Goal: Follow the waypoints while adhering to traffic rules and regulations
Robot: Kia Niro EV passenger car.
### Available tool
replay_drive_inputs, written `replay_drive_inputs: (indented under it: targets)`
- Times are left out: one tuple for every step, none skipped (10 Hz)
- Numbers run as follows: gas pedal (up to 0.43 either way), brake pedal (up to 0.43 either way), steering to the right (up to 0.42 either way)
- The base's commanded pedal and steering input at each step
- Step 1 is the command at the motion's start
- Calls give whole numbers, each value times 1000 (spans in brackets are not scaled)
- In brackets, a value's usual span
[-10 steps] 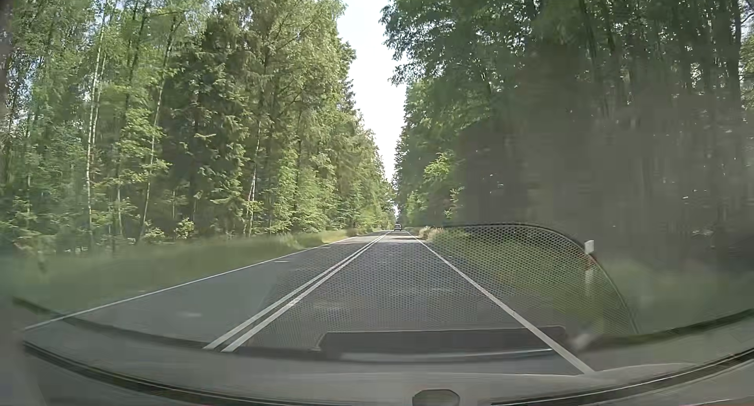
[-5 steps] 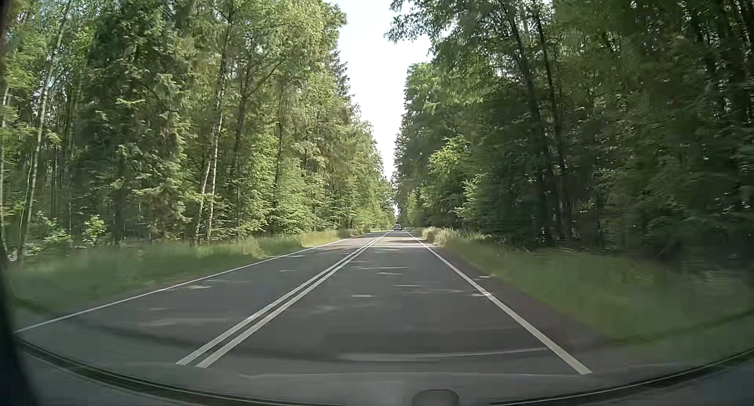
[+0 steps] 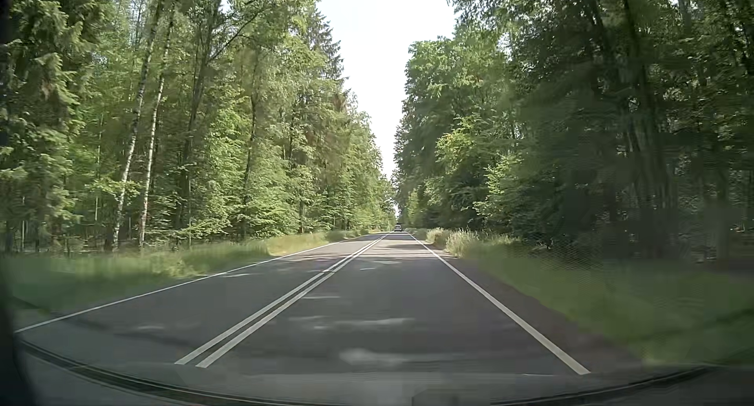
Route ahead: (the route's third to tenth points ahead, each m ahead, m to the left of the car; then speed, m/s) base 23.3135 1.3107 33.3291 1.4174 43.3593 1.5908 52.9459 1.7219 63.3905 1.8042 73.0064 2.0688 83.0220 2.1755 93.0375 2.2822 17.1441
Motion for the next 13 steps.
replay_drive_inputs:
  targets:
    - [130, 30, -4]
    - [130, 30, -3]
    - [130, 37, -3]
    - [130, 30, -3]
    - [130, 37, -2]
    - [130, 30, -2]
    - [130, 37, -2]
    - [130, 37, -1]
    - [130, 30, -1]
    - [130, 30, -1]
    - [130, 37, 0]
    - [130, 30, -1]
    - [130, 37, -1]
